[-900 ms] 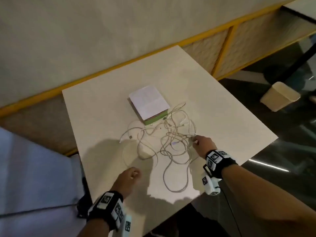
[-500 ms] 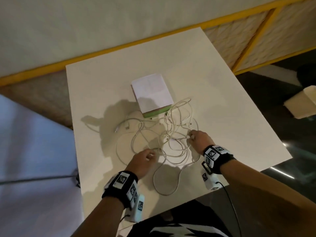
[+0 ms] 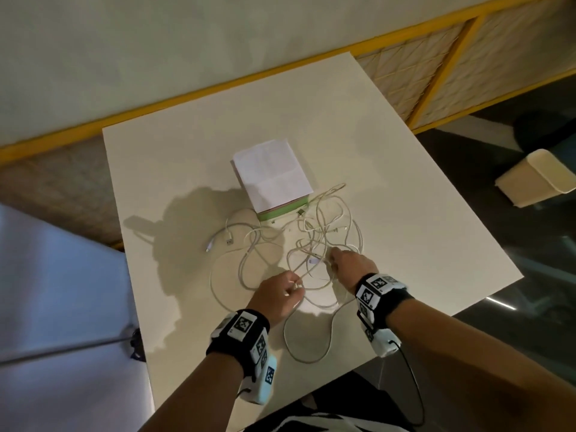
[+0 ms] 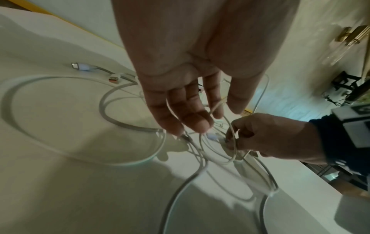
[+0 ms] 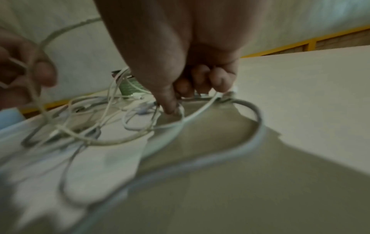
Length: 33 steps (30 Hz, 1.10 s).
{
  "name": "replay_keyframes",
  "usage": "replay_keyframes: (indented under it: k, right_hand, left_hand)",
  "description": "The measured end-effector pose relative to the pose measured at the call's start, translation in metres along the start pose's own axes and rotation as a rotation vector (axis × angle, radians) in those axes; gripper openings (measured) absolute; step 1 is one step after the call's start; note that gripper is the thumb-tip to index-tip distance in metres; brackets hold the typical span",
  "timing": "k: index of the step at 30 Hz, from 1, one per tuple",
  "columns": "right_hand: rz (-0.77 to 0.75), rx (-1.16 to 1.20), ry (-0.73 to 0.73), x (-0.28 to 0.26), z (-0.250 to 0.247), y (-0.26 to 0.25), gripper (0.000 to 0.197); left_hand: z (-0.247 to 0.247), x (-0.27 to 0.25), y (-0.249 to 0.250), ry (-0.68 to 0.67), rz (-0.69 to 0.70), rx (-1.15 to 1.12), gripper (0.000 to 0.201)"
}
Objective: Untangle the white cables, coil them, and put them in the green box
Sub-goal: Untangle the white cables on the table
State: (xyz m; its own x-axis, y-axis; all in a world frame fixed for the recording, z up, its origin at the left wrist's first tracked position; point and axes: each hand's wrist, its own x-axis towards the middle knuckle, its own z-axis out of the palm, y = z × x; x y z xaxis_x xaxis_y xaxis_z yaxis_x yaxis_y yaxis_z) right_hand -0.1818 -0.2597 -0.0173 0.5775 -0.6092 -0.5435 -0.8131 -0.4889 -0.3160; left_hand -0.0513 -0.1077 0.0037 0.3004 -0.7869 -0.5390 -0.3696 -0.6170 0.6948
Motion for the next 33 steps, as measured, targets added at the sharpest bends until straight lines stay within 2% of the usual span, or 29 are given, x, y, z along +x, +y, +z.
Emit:
replay_keyframes:
  k: [1, 2, 5, 8, 11, 13, 15, 17, 19, 21, 23, 24, 28, 31, 33]
  right_hand:
    - [0.007, 0.035, 0.020, -0.001, -0.001, -0.001, 0.018]
    - [-0.003, 0.080, 0.056, -0.002, -0.002, -0.002, 0.015]
    - [-0.066, 0.245, 0.225, -0.013, -0.015, 0.000, 0.016]
    - [-0.007, 0.381, 0.288, -0.031, -0.040, 0.003, 0.016]
    - [-0.071, 0.501, 0.315, -0.046, -0.058, 0.004, 0.018]
    - [-0.177, 0.563, 0.355, -0.055, -0.064, -0.005, 0.017]
    - [-0.288, 0.659, 0.352, -0.060, -0.068, -0.023, 0.017]
    - [-0.381, 0.754, 0.299, -0.062, -0.071, -0.043, 0.013]
    - [-0.472, 0.782, 0.246, -0.063, -0.077, -0.061, 0.011]
    - [-0.517, 0.767, 0.214, -0.064, -0.081, -0.070, 0.015]
    - [-0.498, 0.719, 0.176, -0.063, -0.080, -0.070, 0.008]
    - [-0.469, 0.644, 0.152, -0.061, -0.077, -0.066, 0.014]
    - [-0.283, 0.243, -0.035, -0.046, -0.056, -0.034, 0.025]
    - [-0.134, 0.187, -0.135, -0.038, -0.043, -0.008, 0.020]
    - [-0.083, 0.214, -0.143, -0.035, -0.038, -0.001, 0.017]
  left_hand:
    - [0.000, 0.001, 0.001, 0.006, 0.016, 0.030, 0.013]
    - [-0.002, 0.001, 0.002, 0.015, 0.013, 0.046, 0.019]
    - [-0.008, 0.004, -0.009, 0.094, -0.028, -0.023, 0.029]
    - [-0.019, 0.005, -0.024, 0.179, -0.133, -0.046, 0.027]
    - [-0.027, 0.002, -0.027, 0.249, -0.147, -0.004, 0.017]
    - [-0.033, -0.008, -0.012, 0.348, -0.075, -0.021, 0.030]
    - [-0.040, -0.021, 0.019, 0.429, 0.084, -0.126, 0.025]
    - [-0.044, -0.030, 0.055, 0.327, 0.212, -0.268, 0.019]
    - [-0.046, -0.033, 0.077, 0.225, 0.281, -0.331, 0.021]
    - [-0.052, -0.032, 0.085, 0.256, 0.310, -0.371, 0.027]
    - [-0.054, -0.029, 0.082, 0.318, 0.309, -0.427, 0.029]
    - [-0.055, -0.027, 0.078, 0.335, 0.293, -0.475, 0.027]
    - [-0.063, -0.019, 0.053, 0.402, 0.113, -0.783, 0.028]
    - [-0.073, -0.011, 0.025, 0.446, -0.031, -0.951, 0.031]
    - [-0.075, -0.006, 0.007, 0.460, -0.128, -1.058, 0.031]
